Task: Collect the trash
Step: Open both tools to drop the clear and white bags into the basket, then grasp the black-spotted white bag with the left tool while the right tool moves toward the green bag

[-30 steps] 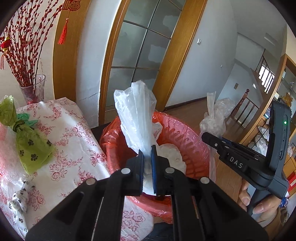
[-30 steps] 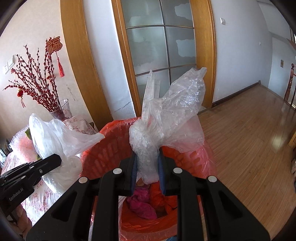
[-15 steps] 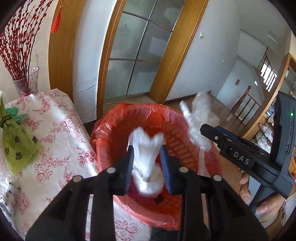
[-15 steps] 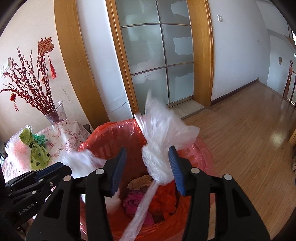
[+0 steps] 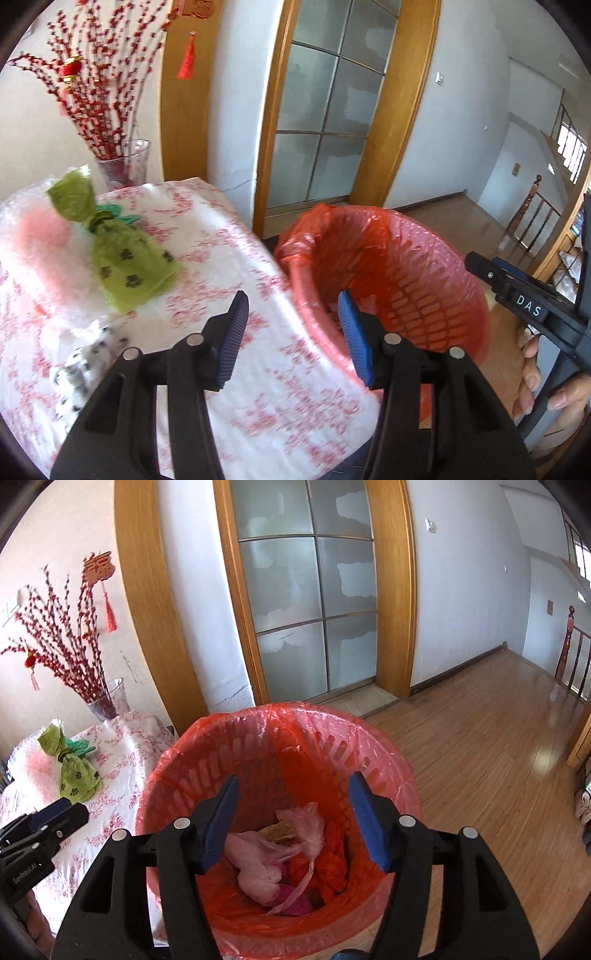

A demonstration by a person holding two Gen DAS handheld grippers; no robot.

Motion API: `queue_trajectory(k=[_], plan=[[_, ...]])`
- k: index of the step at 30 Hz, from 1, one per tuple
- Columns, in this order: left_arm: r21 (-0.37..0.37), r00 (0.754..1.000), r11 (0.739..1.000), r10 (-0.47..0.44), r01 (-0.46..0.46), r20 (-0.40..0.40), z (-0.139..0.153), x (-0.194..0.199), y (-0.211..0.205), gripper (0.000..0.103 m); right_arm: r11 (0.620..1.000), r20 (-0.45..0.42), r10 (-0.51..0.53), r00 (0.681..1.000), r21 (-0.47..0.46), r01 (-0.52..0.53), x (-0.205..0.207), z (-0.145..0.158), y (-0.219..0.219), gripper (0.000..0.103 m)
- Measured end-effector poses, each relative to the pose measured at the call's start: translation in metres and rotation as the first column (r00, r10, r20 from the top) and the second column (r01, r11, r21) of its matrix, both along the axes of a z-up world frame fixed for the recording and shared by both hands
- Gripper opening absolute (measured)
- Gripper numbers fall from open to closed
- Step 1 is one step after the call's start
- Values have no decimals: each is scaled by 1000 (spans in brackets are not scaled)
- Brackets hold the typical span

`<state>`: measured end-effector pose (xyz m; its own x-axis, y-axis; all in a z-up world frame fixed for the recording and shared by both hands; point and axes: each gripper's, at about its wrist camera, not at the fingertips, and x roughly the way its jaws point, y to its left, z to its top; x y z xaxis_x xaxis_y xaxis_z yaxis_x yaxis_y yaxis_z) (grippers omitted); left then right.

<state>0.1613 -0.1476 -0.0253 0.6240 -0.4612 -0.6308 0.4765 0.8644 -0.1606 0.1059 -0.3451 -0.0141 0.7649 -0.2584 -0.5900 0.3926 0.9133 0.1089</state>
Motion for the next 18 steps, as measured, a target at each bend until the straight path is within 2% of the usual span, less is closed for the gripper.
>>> queue_trajectory(k=[6,10,12,18], plan=[[20,993,994,111,-112,41,7,-8,53,51,998,-6,68,998,15,-68,2,-2,28,62],[59,977,978,193,-199,88,4,-11,95,54,992,-18,126,992,30,-125,7,-7,52,62],[68,972,972,220,-226,84,0,-9,114,54,988,-24,153,988,40,-152,10,-10,64,62],[90,973,969,226,-230,54,-15,-6,142,54,972,-50,229,972,68,-226,17,-17,97,62]])
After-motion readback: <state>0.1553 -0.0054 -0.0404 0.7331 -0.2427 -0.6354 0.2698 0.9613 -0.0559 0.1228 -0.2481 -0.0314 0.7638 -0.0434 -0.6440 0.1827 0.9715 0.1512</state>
